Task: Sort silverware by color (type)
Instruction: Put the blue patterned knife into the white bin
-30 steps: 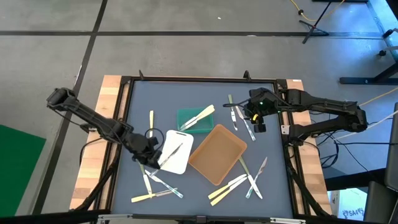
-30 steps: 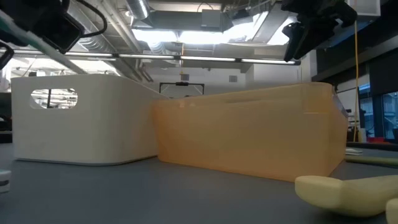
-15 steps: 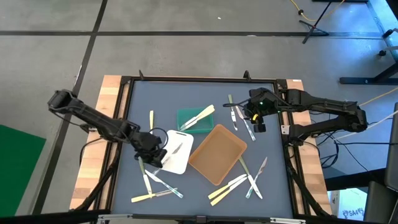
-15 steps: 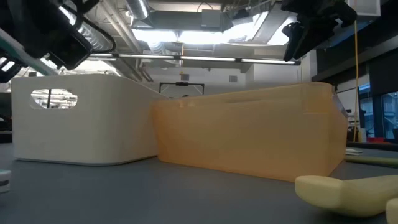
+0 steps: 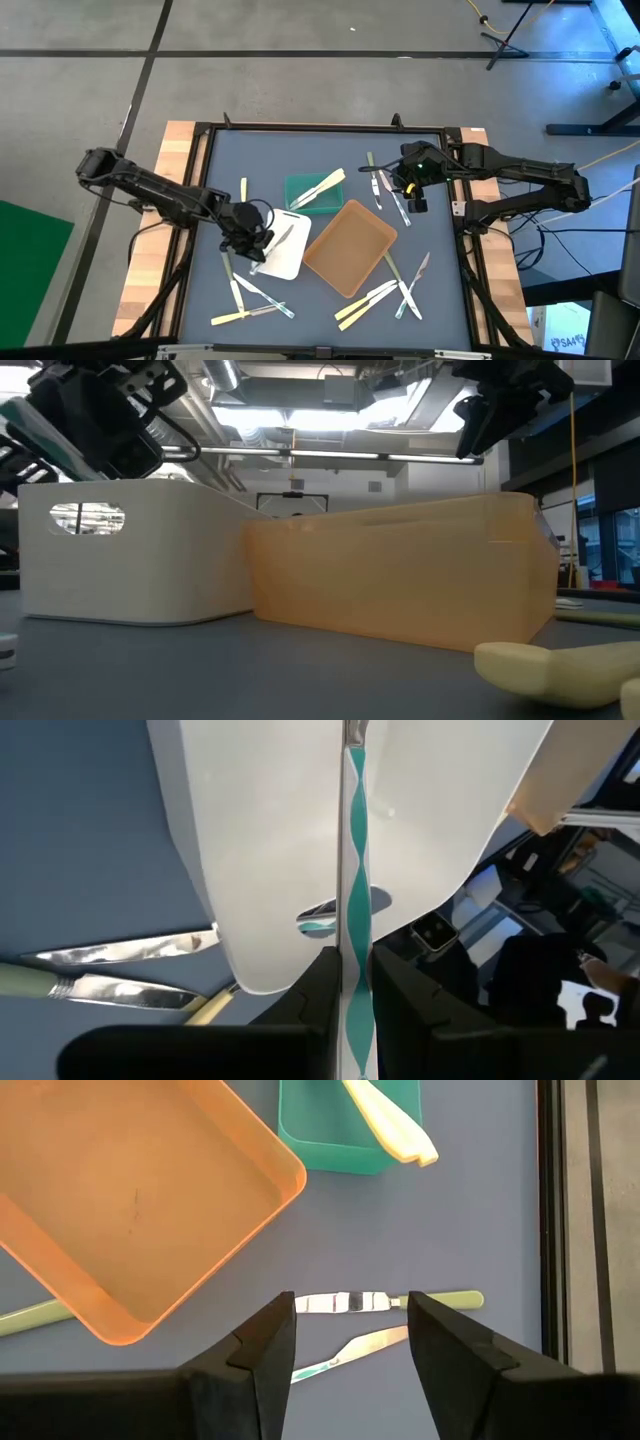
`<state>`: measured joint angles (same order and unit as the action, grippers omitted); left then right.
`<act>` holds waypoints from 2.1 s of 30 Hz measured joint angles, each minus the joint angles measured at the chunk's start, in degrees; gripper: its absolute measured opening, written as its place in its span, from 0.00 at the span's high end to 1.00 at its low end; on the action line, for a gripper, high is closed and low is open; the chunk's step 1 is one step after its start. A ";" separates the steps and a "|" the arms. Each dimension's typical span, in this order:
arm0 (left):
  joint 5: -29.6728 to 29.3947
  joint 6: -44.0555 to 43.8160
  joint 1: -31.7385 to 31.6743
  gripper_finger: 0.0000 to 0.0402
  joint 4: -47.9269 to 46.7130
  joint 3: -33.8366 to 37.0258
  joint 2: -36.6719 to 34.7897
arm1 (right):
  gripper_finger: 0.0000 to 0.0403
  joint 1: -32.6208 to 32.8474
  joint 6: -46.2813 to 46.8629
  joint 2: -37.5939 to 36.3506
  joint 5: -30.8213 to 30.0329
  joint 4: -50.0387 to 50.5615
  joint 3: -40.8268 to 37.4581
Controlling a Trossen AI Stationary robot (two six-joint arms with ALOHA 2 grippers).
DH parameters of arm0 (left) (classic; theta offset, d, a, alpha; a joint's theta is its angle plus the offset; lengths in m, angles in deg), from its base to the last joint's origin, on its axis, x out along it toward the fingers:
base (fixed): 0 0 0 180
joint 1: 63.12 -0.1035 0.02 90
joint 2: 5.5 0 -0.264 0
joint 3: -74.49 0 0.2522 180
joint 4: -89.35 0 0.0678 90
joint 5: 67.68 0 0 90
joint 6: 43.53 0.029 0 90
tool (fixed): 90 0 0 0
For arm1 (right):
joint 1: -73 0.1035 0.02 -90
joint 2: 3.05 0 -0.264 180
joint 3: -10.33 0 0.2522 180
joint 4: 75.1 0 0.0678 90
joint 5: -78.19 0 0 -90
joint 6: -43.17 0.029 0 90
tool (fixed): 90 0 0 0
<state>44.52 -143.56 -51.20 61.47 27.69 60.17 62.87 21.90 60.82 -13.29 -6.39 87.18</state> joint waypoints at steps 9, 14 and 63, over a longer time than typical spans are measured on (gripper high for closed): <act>-0.53 0.09 -0.24 0.90 -0.45 0.00 0.00 | 0.55 0.00 0.00 0.00 0.00 0.01 0.00; -0.76 0.13 -0.24 0.90 -0.55 0.00 0.00 | 0.55 0.00 -0.01 0.00 0.00 0.06 0.00; -4.57 1.68 -0.24 0.70 -0.80 0.02 -0.02 | 0.55 0.00 0.00 0.00 0.00 0.08 0.00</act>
<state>39.95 -141.88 -51.44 60.67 27.71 60.15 62.87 21.90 60.82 -13.29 -6.31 87.18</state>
